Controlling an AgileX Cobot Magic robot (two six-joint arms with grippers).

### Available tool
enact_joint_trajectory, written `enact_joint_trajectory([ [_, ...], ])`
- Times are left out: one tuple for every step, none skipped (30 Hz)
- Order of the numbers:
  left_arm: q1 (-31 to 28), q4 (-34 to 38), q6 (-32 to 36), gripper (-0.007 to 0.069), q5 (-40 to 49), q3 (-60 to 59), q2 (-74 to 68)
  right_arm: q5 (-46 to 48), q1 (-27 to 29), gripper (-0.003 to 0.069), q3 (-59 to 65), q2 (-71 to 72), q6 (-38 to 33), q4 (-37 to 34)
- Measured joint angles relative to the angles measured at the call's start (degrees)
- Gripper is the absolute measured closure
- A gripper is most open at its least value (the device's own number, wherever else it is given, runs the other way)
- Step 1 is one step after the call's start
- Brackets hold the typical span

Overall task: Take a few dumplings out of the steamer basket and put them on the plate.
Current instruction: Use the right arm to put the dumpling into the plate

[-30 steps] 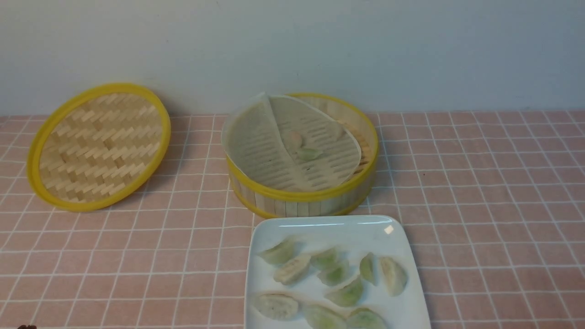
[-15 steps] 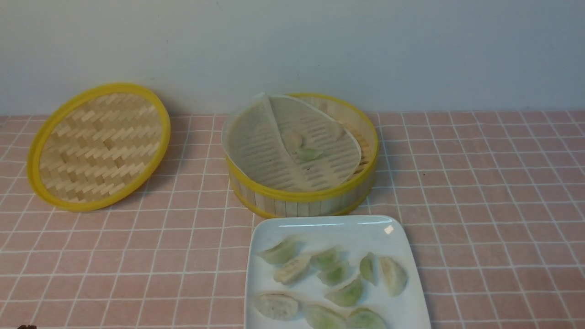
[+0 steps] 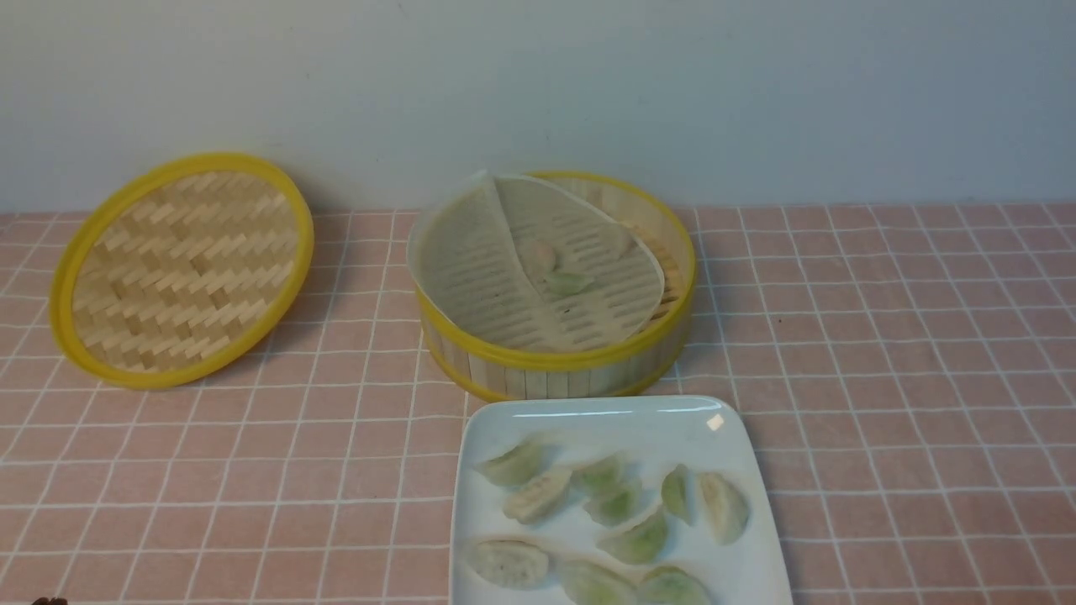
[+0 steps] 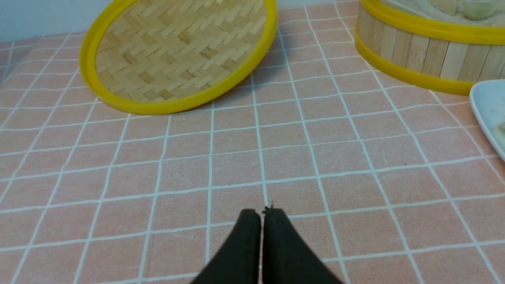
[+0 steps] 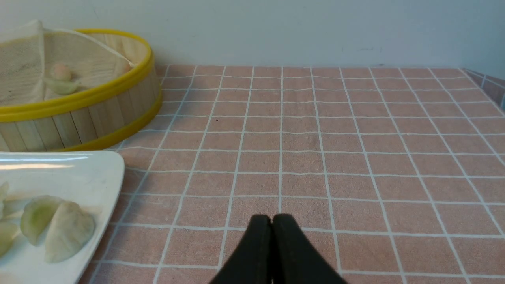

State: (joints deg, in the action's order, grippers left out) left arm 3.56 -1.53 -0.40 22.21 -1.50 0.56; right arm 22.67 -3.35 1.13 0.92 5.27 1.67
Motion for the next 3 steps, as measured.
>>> enact_joint_trajectory([
  [0.0, 0.0, 0.0, 0.0631, -0.01, 0.0, 0.0, 0.0, 0.0, 0.0673, 0.0, 0.0, 0.0, 0.0],
  [0.0, 0.0, 0.0, 0.0631, -0.01, 0.0, 0.0, 0.0, 0.0, 0.0673, 0.0, 0.0, 0.0, 0.0],
  [0.0, 0.0, 0.0, 0.0631, -0.01, 0.0, 0.0, 0.0, 0.0, 0.0673, 0.0, 0.0, 0.0, 0.0],
])
